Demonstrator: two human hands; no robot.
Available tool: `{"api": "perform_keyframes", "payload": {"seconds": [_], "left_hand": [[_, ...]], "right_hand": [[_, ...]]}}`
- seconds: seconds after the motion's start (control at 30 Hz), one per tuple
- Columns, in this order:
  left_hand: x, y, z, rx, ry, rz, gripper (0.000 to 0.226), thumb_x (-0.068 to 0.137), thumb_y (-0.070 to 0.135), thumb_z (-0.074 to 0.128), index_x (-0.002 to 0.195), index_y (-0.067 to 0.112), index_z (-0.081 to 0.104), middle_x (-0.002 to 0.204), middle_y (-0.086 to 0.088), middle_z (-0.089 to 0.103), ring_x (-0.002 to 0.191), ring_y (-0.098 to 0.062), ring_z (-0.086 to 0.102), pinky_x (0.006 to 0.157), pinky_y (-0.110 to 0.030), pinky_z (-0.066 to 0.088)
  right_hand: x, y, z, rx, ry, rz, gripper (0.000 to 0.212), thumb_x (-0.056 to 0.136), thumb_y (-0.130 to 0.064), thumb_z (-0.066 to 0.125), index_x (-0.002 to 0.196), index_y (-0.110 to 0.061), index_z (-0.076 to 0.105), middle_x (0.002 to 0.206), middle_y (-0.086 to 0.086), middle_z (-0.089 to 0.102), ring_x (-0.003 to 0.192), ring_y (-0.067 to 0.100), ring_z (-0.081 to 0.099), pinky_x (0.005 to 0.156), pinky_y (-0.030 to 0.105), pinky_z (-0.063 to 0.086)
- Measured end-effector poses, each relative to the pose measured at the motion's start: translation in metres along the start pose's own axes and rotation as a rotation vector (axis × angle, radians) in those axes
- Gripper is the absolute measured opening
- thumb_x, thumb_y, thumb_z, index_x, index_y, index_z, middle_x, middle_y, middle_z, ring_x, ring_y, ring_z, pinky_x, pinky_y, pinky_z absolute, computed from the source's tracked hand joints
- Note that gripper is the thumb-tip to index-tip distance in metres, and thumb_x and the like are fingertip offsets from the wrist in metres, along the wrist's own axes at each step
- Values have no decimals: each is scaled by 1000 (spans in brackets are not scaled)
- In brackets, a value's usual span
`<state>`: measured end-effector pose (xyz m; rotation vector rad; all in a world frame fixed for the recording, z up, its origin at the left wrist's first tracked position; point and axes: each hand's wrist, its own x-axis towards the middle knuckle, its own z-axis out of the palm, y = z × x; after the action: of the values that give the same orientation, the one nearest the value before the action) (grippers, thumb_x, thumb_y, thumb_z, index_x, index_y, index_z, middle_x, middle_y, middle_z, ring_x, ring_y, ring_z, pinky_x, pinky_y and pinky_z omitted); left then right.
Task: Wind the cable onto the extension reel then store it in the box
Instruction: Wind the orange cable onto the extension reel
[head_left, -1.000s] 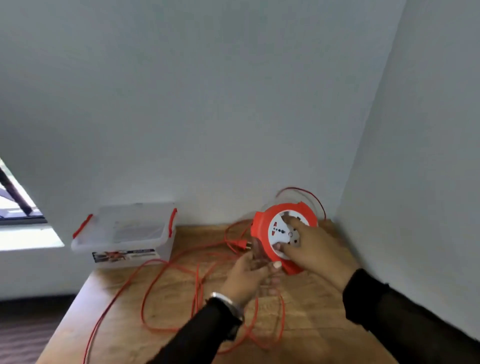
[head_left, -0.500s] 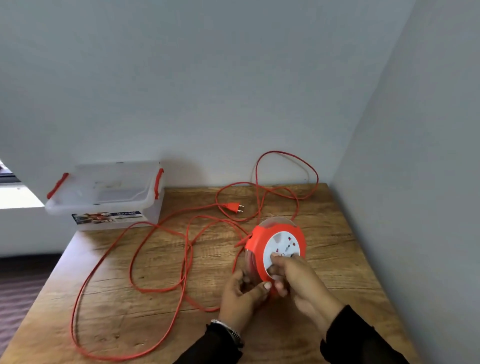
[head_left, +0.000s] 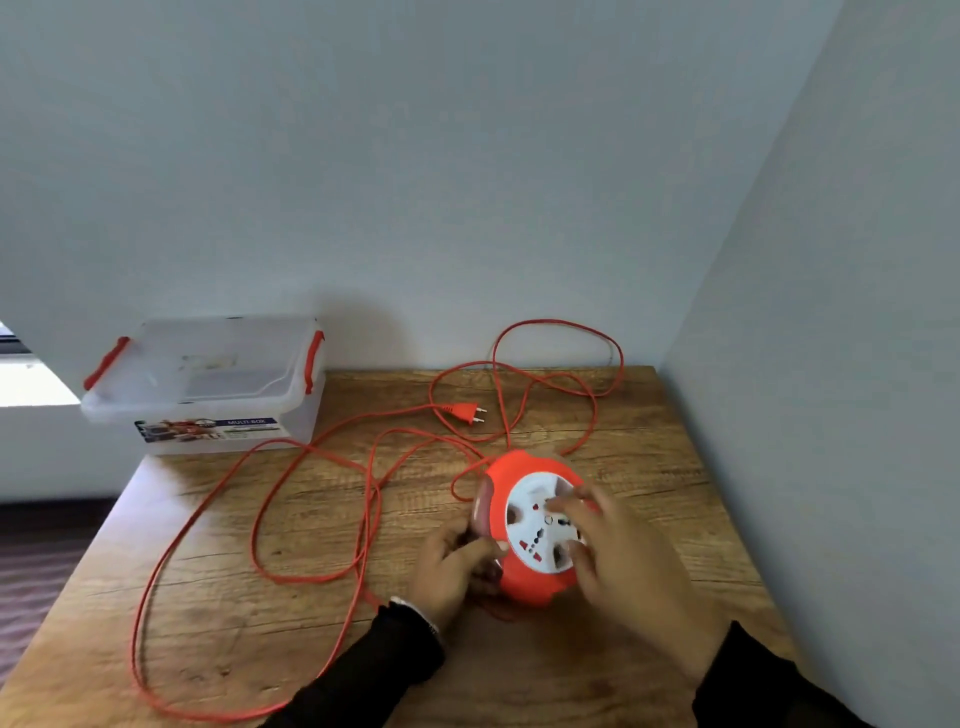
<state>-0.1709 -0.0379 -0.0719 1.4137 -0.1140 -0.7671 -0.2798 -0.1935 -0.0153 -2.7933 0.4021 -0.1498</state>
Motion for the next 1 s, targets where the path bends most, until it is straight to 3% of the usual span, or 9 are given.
{"api": "perform_keyframes", "payload": {"seconds": [0.13, 0.2, 0.3, 0.47, 0.6, 0.77, 0.87, 0.93, 1.0], "left_hand": [[9, 11, -12, 211, -154, 22, 30, 64, 14, 70, 82, -9, 62, 63, -17, 57, 46, -20, 55, 45, -24, 44], [14, 16, -15, 249, -229, 29, 38, 65, 13, 74, 86, -14, 58, 71, -24, 61, 58, -28, 58, 53, -31, 48], [18, 24, -16, 239, -326, -23, 50, 64, 6, 79, 100, -15, 52, 83, -31, 60, 66, -34, 59, 62, -42, 51], [21, 37, -18, 327, -400, -85, 51, 65, 1, 78, 109, 6, 53, 89, -19, 66, 56, -25, 65, 49, -31, 56], [14, 31, -10, 217, -315, -71, 49, 59, -2, 77, 102, 2, 54, 87, -20, 62, 55, -27, 59, 49, -31, 52], [6, 16, 0, 88, -231, -9, 51, 56, -6, 79, 98, 9, 55, 83, -14, 62, 56, -21, 61, 48, -31, 52], [4, 11, 9, 47, -140, 47, 52, 60, -13, 77, 99, 12, 54, 85, -14, 64, 62, -22, 65, 51, -34, 56], [1, 12, 13, 32, -110, 83, 56, 60, -14, 76, 105, 11, 53, 87, -18, 63, 66, -27, 64, 55, -37, 56], [0, 13, 17, 24, -112, 121, 56, 60, -14, 76, 103, 13, 53, 81, -14, 65, 60, -22, 64, 50, -32, 56]], "right_hand": [[2, 2, 5, -237, -204, -132, 65, 85, -24, 46, 136, -50, 15, 120, 0, 47, 91, 24, 62, 60, 32, 39], [2, 4, 13, -236, -219, -109, 69, 87, -27, 46, 135, -54, 6, 118, 4, 47, 89, 27, 63, 60, 32, 38], [5, 8, 16, -204, -234, -93, 68, 87, -30, 48, 136, -54, 7, 119, 6, 50, 93, 29, 62, 65, 34, 43], [13, 9, 12, -350, -172, -199, 67, 83, -43, 53, 141, -44, 20, 115, 7, 62, 117, 31, 43, 95, 39, 36], [9, 7, 15, -324, -95, -156, 67, 78, -50, 51, 139, -46, 24, 115, 4, 65, 112, 29, 48, 94, 38, 33], [4, 3, 17, -7, 107, 181, 74, 69, -73, 51, 137, -51, 32, 102, 0, 70, 96, 22, 62, 75, 30, 45], [6, -7, 14, 257, 122, 349, 73, 69, -74, 56, 134, -46, 41, 87, -5, 69, 83, 18, 64, 55, 21, 39], [8, -12, 14, 455, 127, 412, 72, 72, -64, 65, 136, -39, 42, 99, -3, 70, 83, 13, 62, 58, 20, 40], [12, -15, 12, 695, 135, 486, 73, 75, -48, 73, 138, -31, 42, 119, -8, 60, 95, 5, 55, 72, 20, 41]]}}
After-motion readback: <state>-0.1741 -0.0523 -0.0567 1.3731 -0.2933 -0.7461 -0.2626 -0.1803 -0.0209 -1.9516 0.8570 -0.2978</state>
